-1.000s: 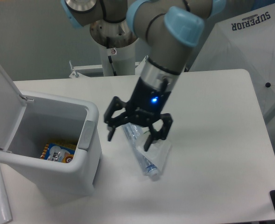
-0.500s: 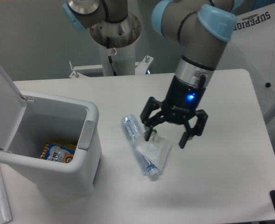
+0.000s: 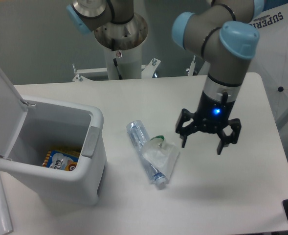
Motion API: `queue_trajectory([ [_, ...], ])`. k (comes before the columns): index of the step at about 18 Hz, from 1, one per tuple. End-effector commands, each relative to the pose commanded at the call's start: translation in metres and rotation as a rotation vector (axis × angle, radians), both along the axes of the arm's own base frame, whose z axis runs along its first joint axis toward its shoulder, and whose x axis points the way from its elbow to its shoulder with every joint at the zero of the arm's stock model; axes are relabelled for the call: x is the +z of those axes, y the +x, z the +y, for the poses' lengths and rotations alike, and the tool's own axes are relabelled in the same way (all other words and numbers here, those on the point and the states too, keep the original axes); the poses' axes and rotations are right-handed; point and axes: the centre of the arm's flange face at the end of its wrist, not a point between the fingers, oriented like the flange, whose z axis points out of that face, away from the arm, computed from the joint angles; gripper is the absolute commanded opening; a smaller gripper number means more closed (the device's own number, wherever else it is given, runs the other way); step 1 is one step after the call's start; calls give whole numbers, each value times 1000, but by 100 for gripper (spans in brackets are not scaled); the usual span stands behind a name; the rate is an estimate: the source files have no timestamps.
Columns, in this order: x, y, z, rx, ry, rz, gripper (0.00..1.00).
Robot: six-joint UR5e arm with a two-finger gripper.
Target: Open the trash can
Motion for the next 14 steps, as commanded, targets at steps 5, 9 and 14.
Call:
queue_trajectory([
  [5, -15, -18, -14, -88, -127, 73, 100],
  [9, -17, -24, -17, -182, -219, 114, 100],
  [14, -21, -22, -20, -209, -265, 110, 100],
])
